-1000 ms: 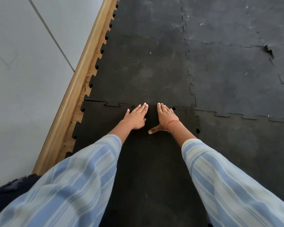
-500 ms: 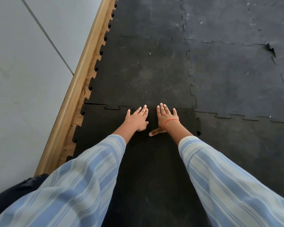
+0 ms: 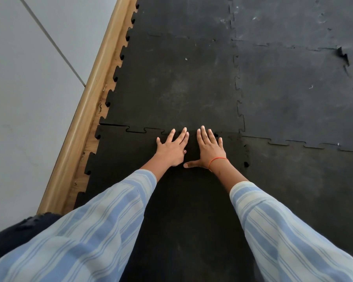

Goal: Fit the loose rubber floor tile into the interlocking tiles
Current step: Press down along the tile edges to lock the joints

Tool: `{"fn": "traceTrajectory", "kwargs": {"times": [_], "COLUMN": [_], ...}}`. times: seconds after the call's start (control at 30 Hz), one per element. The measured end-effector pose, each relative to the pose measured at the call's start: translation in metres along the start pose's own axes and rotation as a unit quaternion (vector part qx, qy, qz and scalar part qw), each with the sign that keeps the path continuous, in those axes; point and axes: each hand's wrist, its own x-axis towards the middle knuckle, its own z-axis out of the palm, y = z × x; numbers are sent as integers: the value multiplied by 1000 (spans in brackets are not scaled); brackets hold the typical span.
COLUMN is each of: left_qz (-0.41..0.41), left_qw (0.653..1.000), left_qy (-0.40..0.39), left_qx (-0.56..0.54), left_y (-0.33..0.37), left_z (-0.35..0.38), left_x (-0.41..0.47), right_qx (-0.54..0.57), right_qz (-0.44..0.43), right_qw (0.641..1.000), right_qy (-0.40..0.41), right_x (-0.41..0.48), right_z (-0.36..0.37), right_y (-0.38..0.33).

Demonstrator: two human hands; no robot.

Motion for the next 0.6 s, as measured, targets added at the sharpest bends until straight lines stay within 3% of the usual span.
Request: {"fn": "traceTrajectory", "kwargs": {"times": [0.23, 0.5, 0.6], "left_qz": [-33, -52, -18], "left_qw": [995, 987, 996], "left_qy": [-43, -66, -52], "left_qx": [88, 137, 69], "left_y": [15, 26, 19], "left_z": [-10, -21, -16], "left_x": [3, -4, -7], "right_qx": [-67, -48, -15], "right_qz": [41, 2, 3], "right_qw": [994, 997, 1000], "right_qy": [-74, -54, -3], "right_x": [9, 7, -1], "right_z": [-20, -15, -5], "right_y": [-14, -3, 4]}}
